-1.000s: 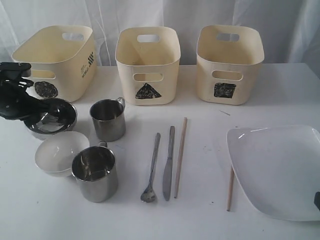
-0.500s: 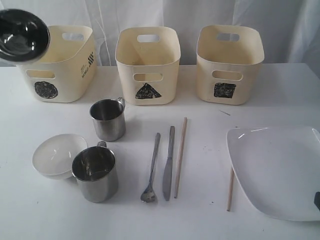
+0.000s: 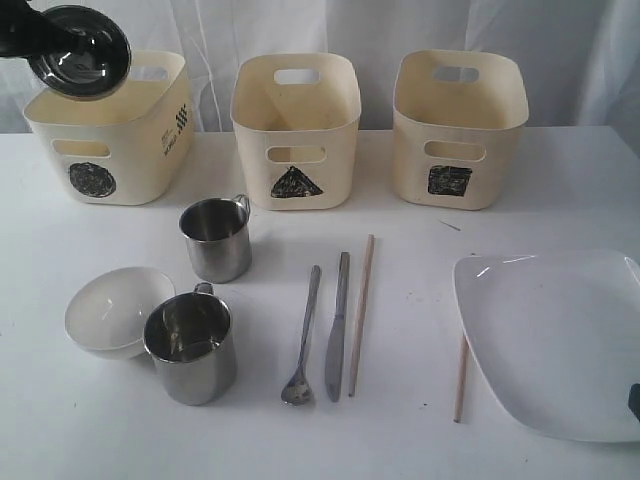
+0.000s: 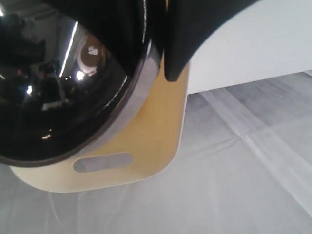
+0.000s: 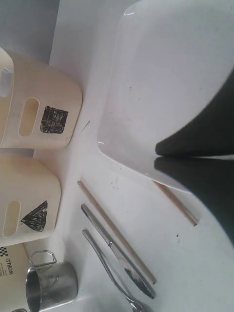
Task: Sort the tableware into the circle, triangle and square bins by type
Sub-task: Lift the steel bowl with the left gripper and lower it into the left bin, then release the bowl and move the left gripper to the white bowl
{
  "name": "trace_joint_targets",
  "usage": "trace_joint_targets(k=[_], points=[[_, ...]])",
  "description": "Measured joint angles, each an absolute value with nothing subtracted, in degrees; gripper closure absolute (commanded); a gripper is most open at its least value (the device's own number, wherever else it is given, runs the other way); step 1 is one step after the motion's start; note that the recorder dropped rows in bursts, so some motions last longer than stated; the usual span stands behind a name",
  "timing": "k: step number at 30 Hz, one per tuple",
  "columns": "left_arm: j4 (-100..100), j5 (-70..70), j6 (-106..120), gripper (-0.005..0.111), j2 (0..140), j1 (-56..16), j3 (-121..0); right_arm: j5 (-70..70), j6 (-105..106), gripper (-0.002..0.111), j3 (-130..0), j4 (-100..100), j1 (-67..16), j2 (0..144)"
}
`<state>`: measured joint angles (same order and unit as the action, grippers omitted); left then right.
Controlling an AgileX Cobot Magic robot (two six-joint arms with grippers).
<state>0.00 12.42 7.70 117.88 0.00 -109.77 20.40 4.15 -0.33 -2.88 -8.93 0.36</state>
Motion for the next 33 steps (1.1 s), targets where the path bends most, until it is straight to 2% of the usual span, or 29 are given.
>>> trace_joint_targets(k=[1, 4, 5, 8, 14, 24, 33], points=[[0.0, 12.1, 7.7, 0.101, 119.5, 0.1, -111.1, 20.4, 4.2, 0.108, -0.3, -2.9, -8.9, 0.4], [0.0, 11.8, 7.7, 0.08, 123.2, 0.5, -113.4, 20.4, 4.2, 0.108, -0.3, -2.9, -8.9, 0.4], [0.0, 11.7, 7.7, 0.07, 124.2, 0.8, -113.6, 20.4, 4.2, 0.108, -0.3, -2.9, -8.9, 0.4], [-2.0, 11.5, 7.6, 0.06, 125.8, 1.0, -113.7, 20.4, 4.2, 0.108, -0.3, -2.9, -8.9, 0.4], [-7.1, 14.2, 8.5, 0.071, 124.0, 1.2, -114.1, 20.4, 4.2, 0.108, -0.3, -2.9, -8.9, 0.4], [-19.5, 33.7, 23.0, 0.071, 112.7, 1.2, -113.2, 20.4, 4.2, 0.108, -0.3, -2.9, -8.9, 0.4], [-20.1, 39.3, 24.7, 0.071, 97.4, 0.8, -88.7, 20.4, 4.2, 0.108, -0.3, -2.9, -8.9, 0.4]])
